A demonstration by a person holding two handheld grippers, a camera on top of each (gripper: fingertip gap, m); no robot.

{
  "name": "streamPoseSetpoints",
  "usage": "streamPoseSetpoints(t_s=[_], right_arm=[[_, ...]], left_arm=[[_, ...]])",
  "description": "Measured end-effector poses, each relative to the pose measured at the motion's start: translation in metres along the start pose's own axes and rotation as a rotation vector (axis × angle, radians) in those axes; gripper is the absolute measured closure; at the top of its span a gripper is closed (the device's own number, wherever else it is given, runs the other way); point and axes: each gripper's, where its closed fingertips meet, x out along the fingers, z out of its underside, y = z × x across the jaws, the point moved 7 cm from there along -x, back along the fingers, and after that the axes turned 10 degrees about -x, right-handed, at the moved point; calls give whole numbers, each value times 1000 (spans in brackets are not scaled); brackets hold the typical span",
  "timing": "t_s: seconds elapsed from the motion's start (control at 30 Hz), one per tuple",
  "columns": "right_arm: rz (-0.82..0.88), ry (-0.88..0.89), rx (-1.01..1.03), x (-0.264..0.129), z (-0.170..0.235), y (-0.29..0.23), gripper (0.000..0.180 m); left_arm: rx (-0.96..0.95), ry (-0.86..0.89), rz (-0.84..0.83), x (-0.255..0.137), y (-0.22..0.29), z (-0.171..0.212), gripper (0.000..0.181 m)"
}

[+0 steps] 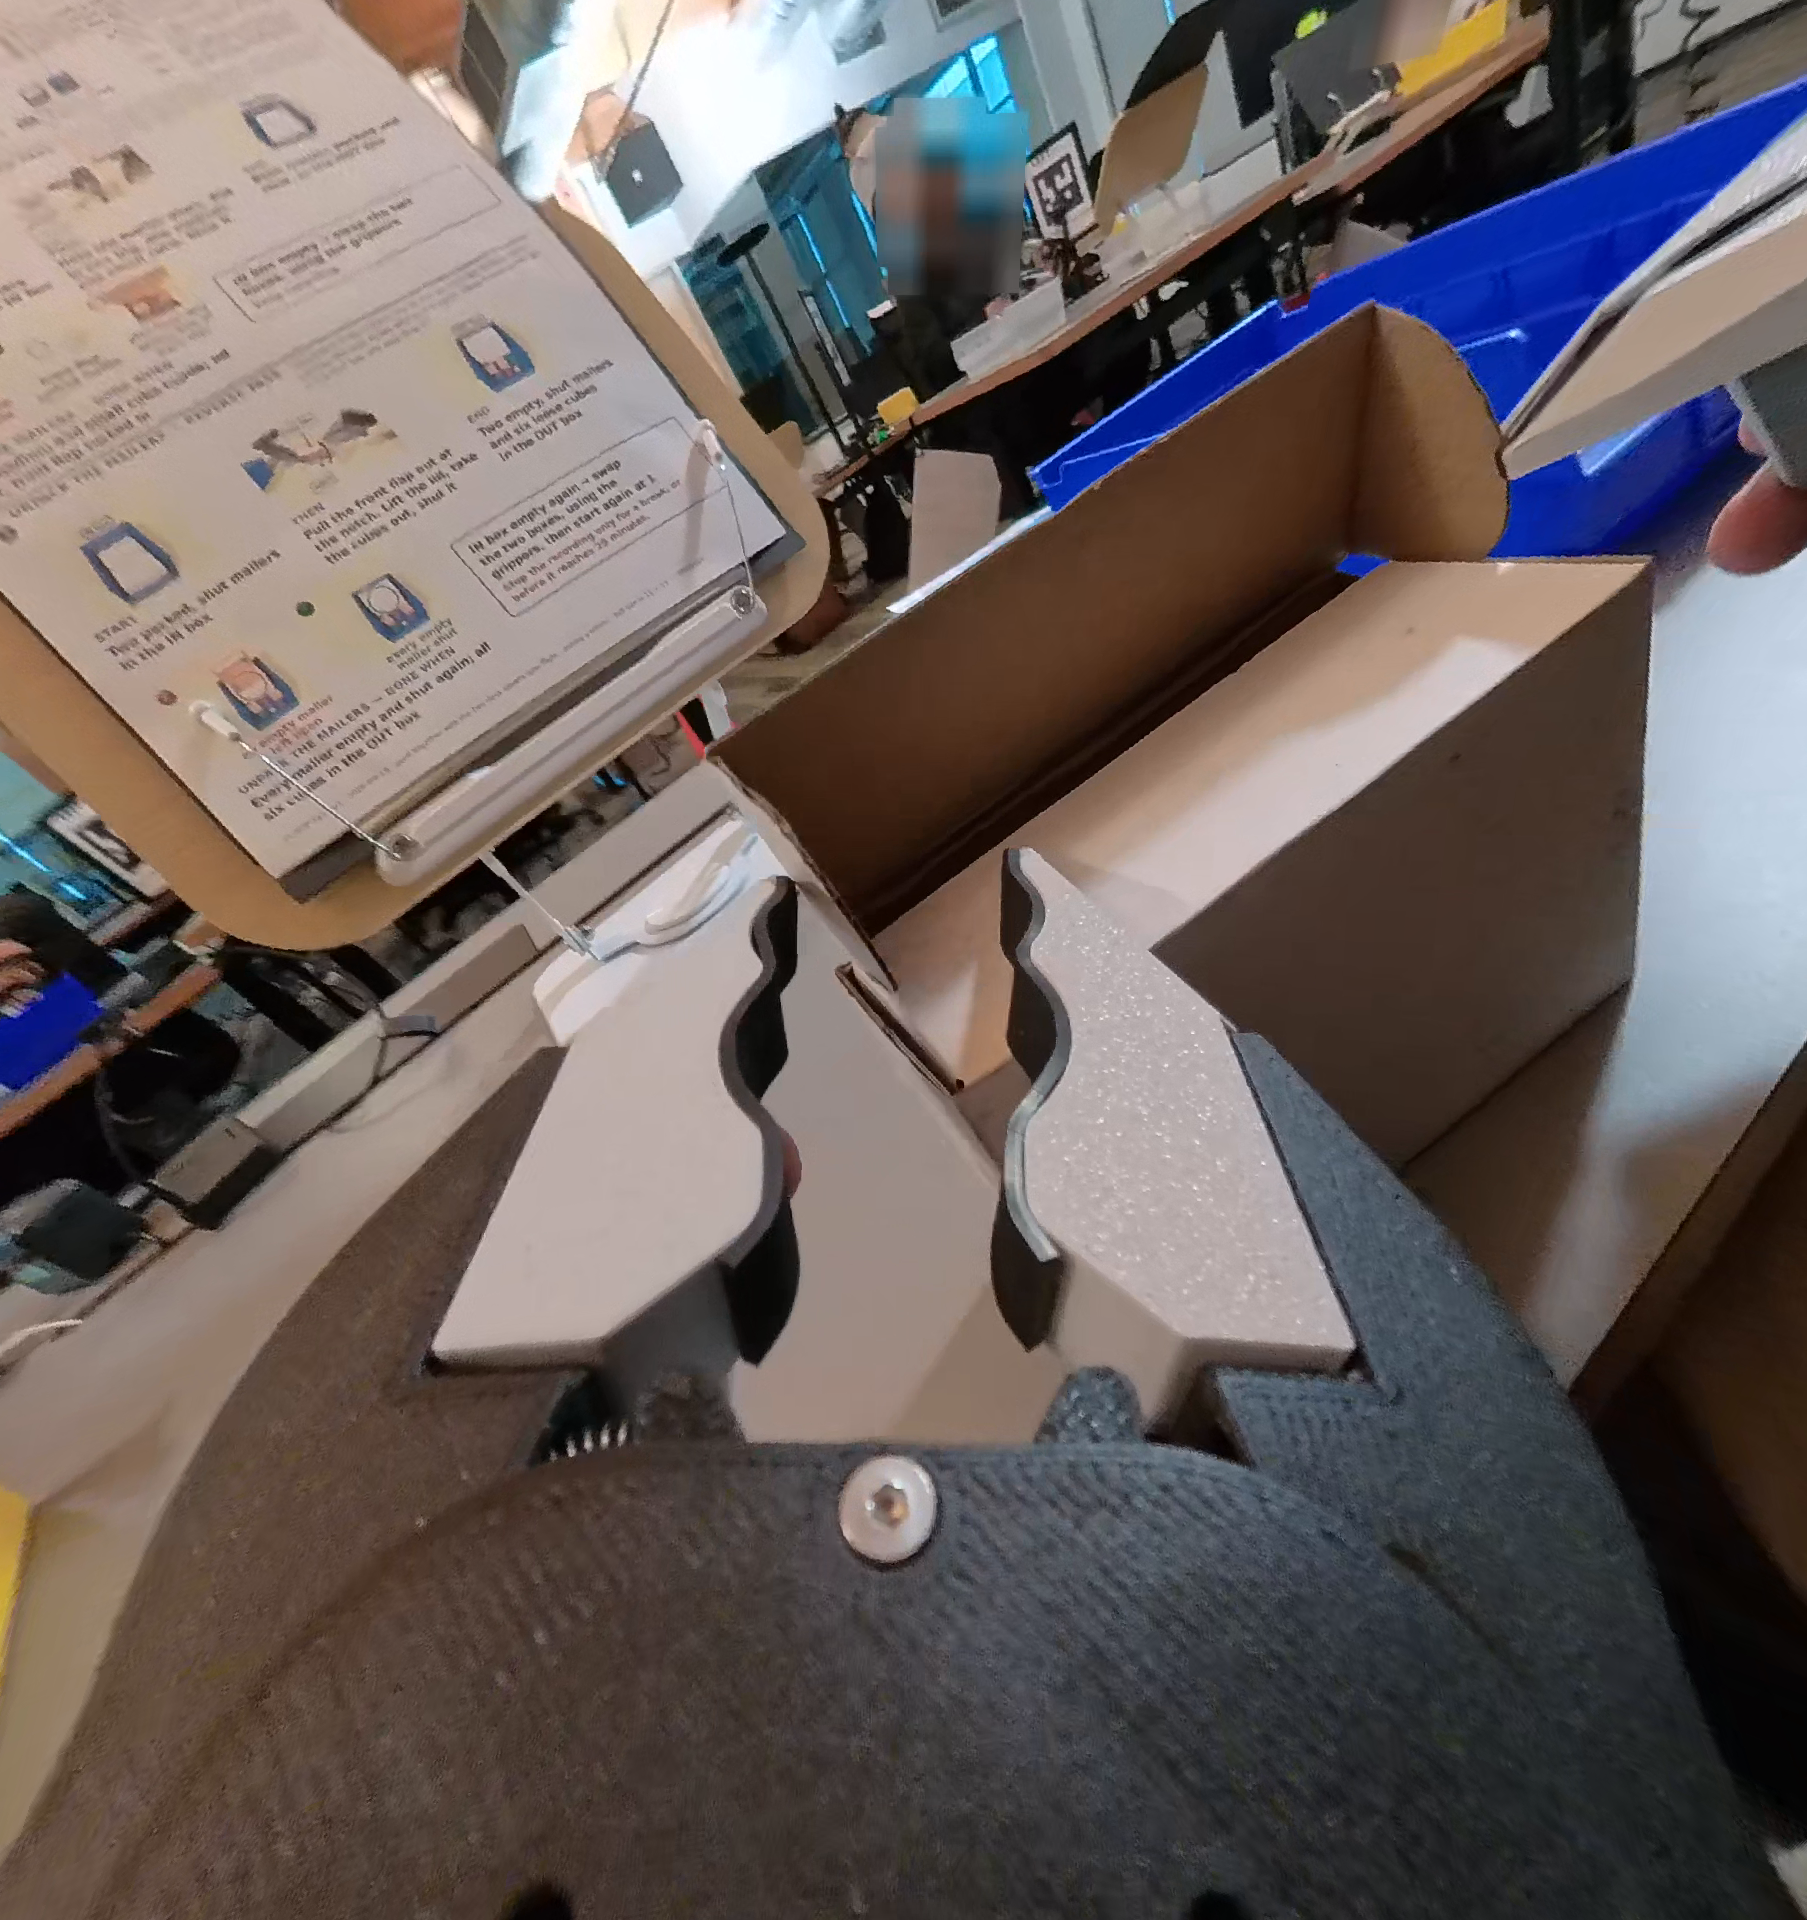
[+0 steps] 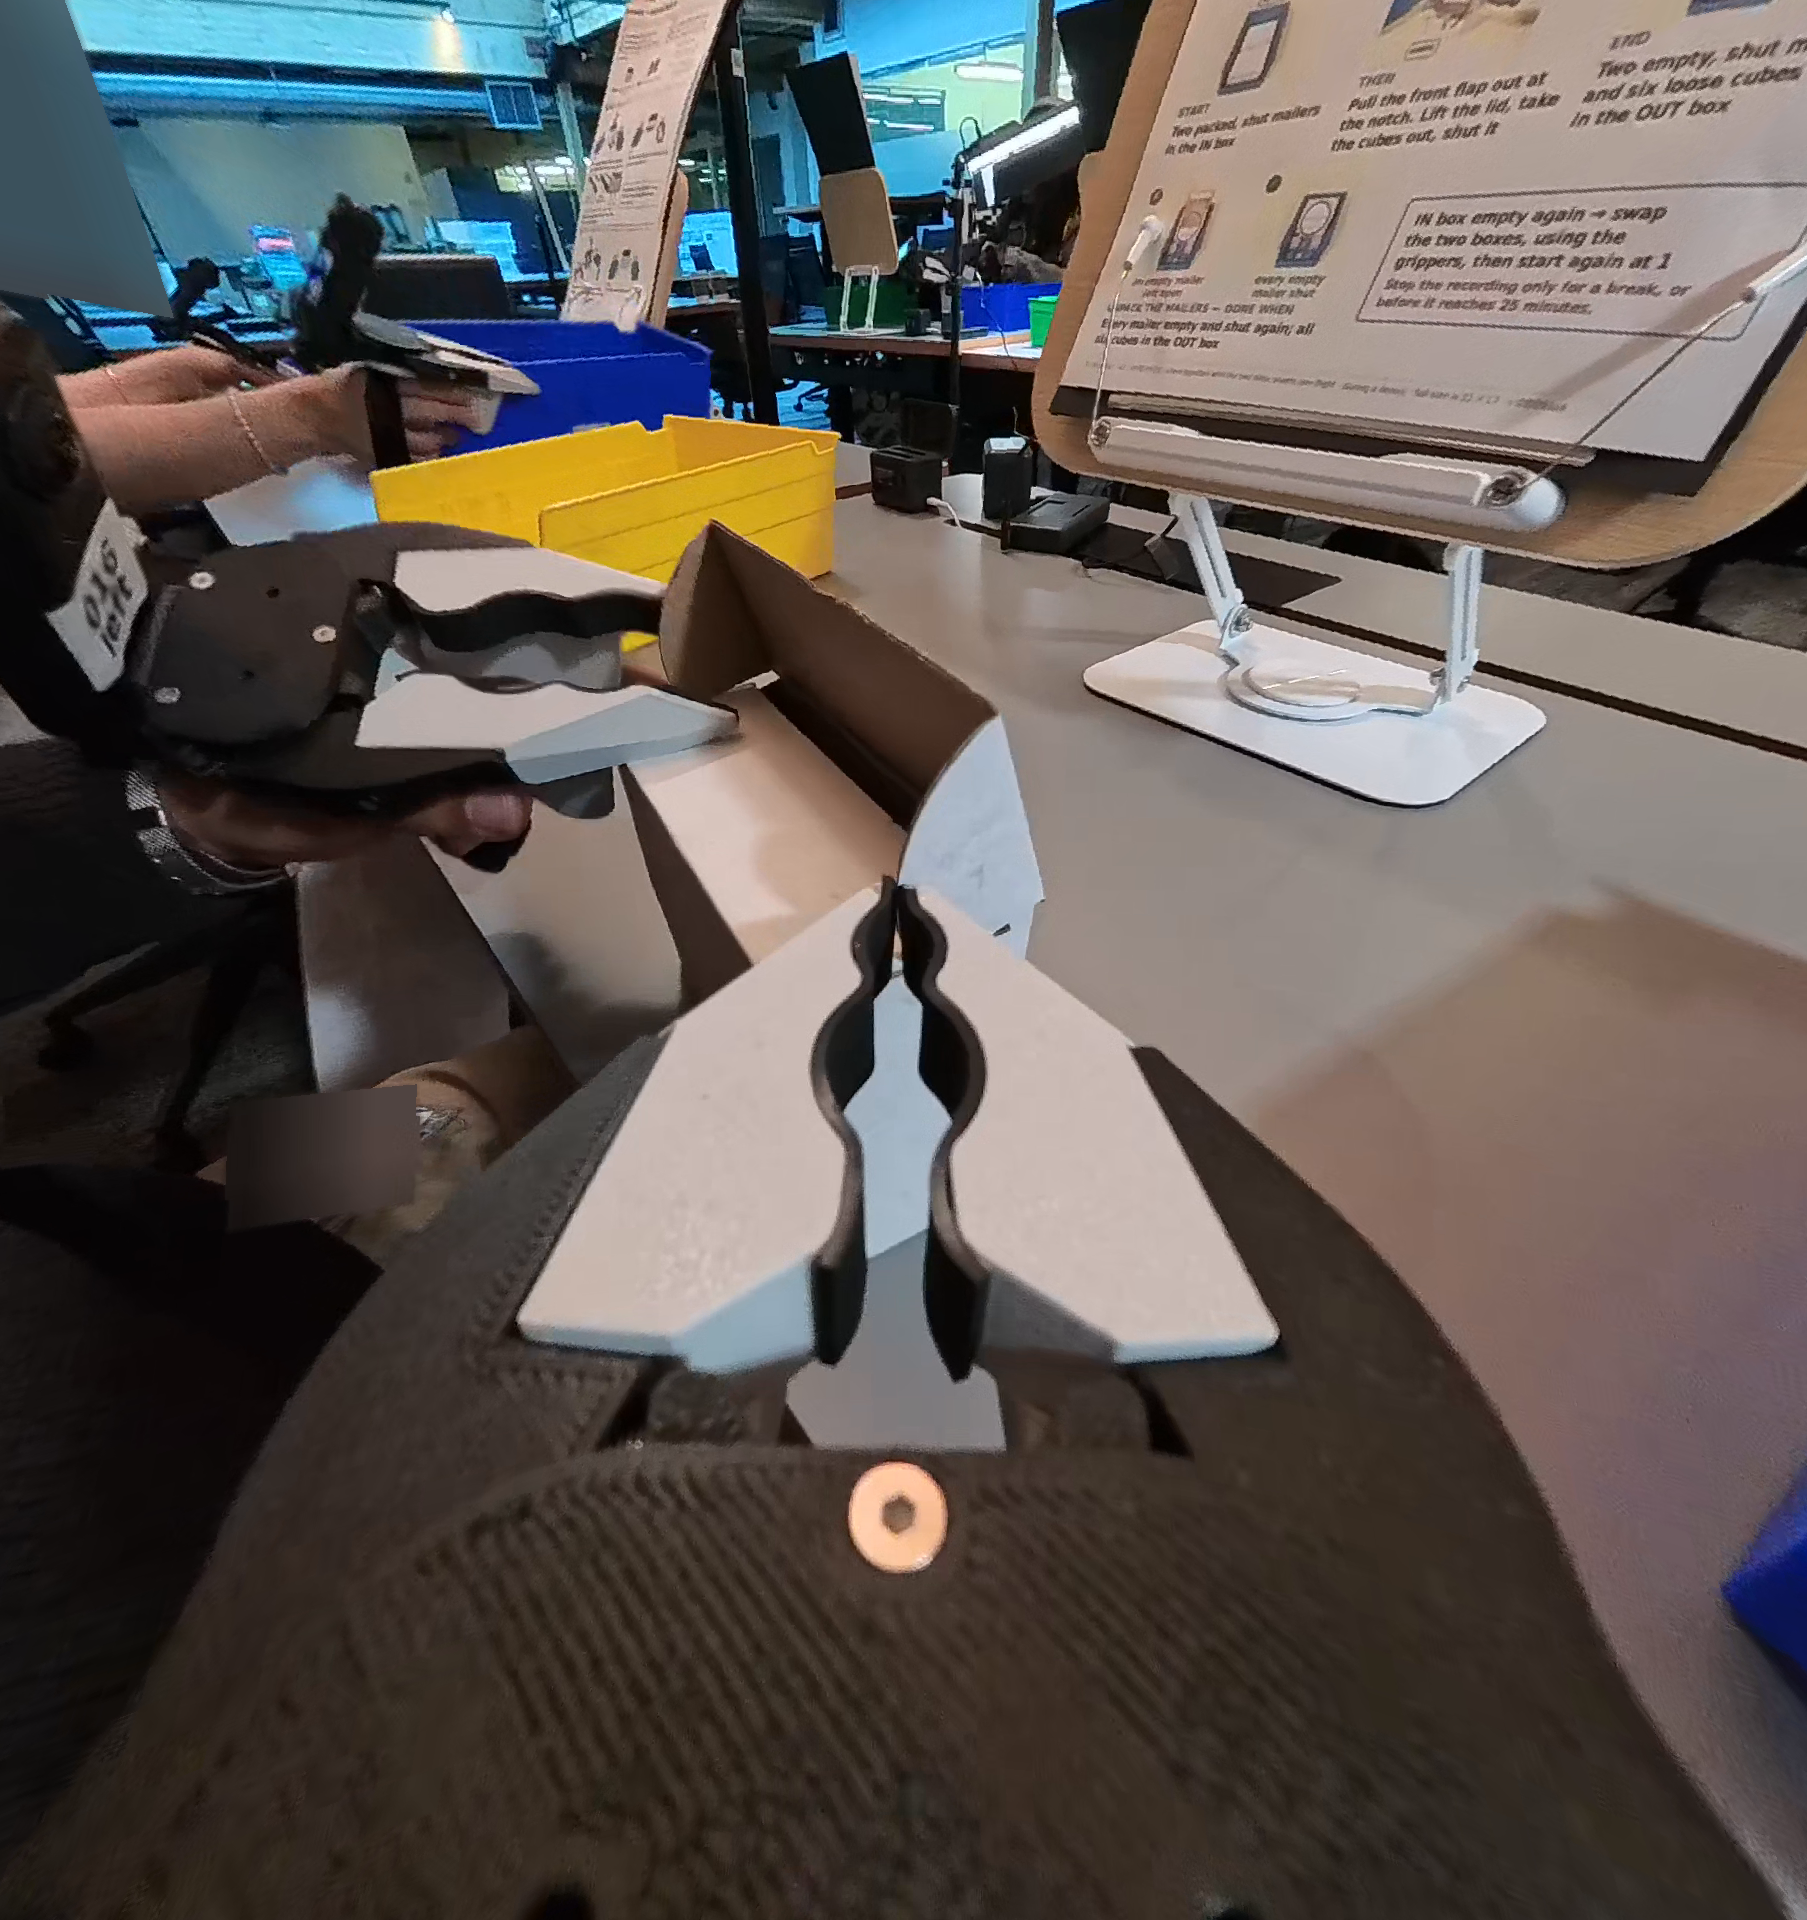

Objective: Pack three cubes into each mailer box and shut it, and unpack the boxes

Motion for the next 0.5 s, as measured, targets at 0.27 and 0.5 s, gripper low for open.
streamPoseSetpoints(t_s=[0.27, 0.5], right_arm=[[18, -5, -26, 1, 0, 0, 180], [21, -7, -32, 1, 0, 0, 180]], left_arm=[[-69, 23, 25, -1, -7, 2, 124], [-58, 40, 121, -4, -9, 3, 127]])
